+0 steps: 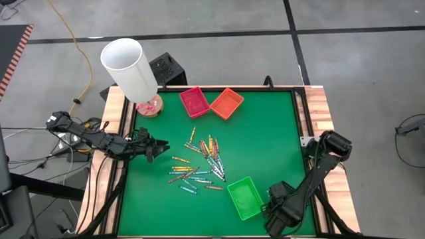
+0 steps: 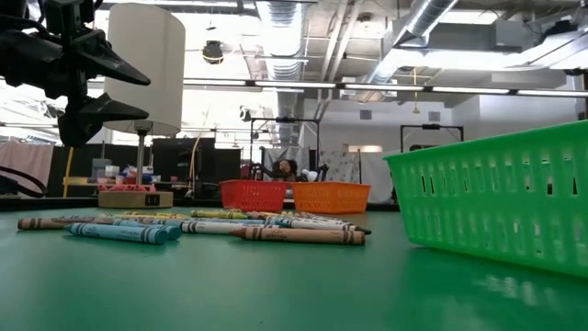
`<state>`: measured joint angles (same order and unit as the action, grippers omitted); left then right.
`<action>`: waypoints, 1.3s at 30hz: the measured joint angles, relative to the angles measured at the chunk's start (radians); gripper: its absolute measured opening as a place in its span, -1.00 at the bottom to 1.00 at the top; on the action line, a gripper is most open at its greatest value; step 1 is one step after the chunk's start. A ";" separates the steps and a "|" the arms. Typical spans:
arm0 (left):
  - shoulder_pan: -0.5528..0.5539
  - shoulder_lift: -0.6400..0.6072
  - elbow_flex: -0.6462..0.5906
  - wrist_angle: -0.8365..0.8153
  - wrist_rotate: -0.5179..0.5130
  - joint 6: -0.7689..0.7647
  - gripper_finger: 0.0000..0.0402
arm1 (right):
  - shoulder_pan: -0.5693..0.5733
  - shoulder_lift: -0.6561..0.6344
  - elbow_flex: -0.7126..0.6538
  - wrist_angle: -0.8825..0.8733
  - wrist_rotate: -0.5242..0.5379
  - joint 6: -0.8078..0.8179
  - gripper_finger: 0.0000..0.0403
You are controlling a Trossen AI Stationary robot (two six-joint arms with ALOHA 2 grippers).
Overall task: Sort crayons
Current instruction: Put the green crayon into the green bin
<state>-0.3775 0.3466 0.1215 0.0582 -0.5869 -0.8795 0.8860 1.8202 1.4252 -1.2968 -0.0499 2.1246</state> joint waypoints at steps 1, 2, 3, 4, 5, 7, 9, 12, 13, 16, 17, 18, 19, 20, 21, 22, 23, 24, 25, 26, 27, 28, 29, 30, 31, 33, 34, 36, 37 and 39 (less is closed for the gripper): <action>0.000 0.000 0.000 0.000 0.000 0.000 0.07 | -0.007 0.000 0.029 -0.018 0.003 -0.031 -0.62; 0.000 0.000 0.000 0.000 0.000 0.000 0.07 | -0.015 -0.001 0.058 -0.033 0.014 -0.064 -0.62; 0.000 0.000 0.000 0.000 0.000 0.000 0.07 | -0.026 -0.001 0.087 -0.045 0.034 -0.098 -0.62; 0.000 0.000 0.000 0.000 0.000 0.000 0.07 | -0.038 -0.001 0.116 -0.056 0.061 -0.134 -0.62; 0.000 0.000 0.000 0.000 0.000 0.000 0.07 | -0.050 -0.001 0.146 -0.063 0.100 -0.170 -0.62; 0.000 0.000 0.000 0.000 0.000 0.000 0.07 | -0.080 -0.002 0.200 -0.067 0.205 -0.245 -0.62; 0.000 0.000 0.000 0.000 0.001 0.000 0.07 | -0.116 -0.002 0.245 -0.062 0.318 -0.330 -0.62; 0.000 0.000 0.000 0.000 0.003 0.000 0.07 | -0.177 -0.002 0.289 -0.047 0.458 -0.465 -0.62; 0.000 0.000 0.000 0.000 0.006 0.000 0.07 | -0.201 -0.002 0.295 -0.041 0.489 -0.507 -0.62; 0.000 0.000 0.000 0.000 0.015 0.000 0.07 | -0.283 -0.002 0.297 -0.018 0.522 -0.627 -0.62; 0.000 0.000 0.000 0.000 0.017 0.000 0.07 | -0.312 -0.001 0.297 -0.009 0.522 -0.665 -0.62; 0.000 0.000 0.000 0.000 0.023 0.000 0.07 | -0.342 0.000 0.297 0.001 0.522 -0.703 -0.62; 0.000 0.000 0.000 0.000 0.025 0.001 0.07 | -0.371 0.000 0.297 0.016 0.522 -0.742 -0.62; 0.000 0.000 0.000 0.000 0.025 0.002 0.07 | -0.399 0.000 0.292 0.040 0.523 -0.781 -0.62; 0.000 0.000 0.000 0.000 0.026 0.004 0.07 | -0.428 0.000 0.285 0.069 0.523 -0.823 -0.62; 0.000 0.000 0.000 0.000 0.026 0.005 0.07 | -0.455 0.000 0.280 0.093 0.523 -0.864 -0.62; 0.000 0.000 0.000 -0.001 0.026 0.006 0.07 | -0.480 0.001 0.275 0.114 0.522 -0.906 -0.62; 0.000 0.000 0.000 -0.001 0.026 0.006 0.07 | -0.505 0.001 0.270 0.131 0.522 -0.947 -0.62; 0.000 0.000 0.000 -0.001 0.026 0.008 0.07 | -0.527 0.001 0.265 0.144 0.522 -0.980 -0.62; 0.000 0.000 0.000 -0.001 0.026 0.012 0.07 | -0.547 0.001 0.256 0.160 0.520 -1.008 -0.62; 0.000 0.000 0.000 -0.001 0.027 0.018 0.07 | -0.570 0.000 0.245 0.176 0.510 -1.029 -0.62; 0.000 0.000 0.000 -0.001 0.027 0.022 0.07 | -0.592 0.000 0.232 0.191 0.493 -1.047 -0.62; 0.000 0.000 0.000 -0.002 0.027 0.027 0.07 | -0.611 0.000 0.221 0.195 0.476 -1.059 -0.62; 0.000 0.000 0.000 -0.004 0.027 0.029 0.07 | -0.628 0.002 0.209 0.205 0.461 -1.068 -0.62; 0.000 0.000 0.000 -0.006 0.027 0.029 0.07 | -0.644 0.002 0.193 0.223 0.446 -1.079 -0.62; 0.000 0.000 0.000 -0.013 0.027 0.029 0.07 | -0.673 0.001 0.153 0.272 0.413 -1.106 -0.62; 0.000 0.000 0.000 -0.018 0.027 0.029 0.07 | -0.685 0.000 0.135 0.292 0.392 -1.118 -0.62; 0.000 0.000 0.000 -0.028 0.027 0.029 0.07 | -0.700 0.001 0.095 0.342 0.362 -1.133 -0.62; 0.000 0.000 0.000 -0.031 0.027 0.029 0.07 | -0.705 0.001 0.072 0.377 0.347 -1.138 -0.62; 0.000 0.000 0.000 -0.035 0.027 0.029 0.07 | -0.713 0.001 0.027 0.446 0.336 -1.142 -0.62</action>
<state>-0.3773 0.3466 0.1215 0.0228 -0.5602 -0.8509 0.1734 1.8214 1.4518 -0.8511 0.2864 0.9822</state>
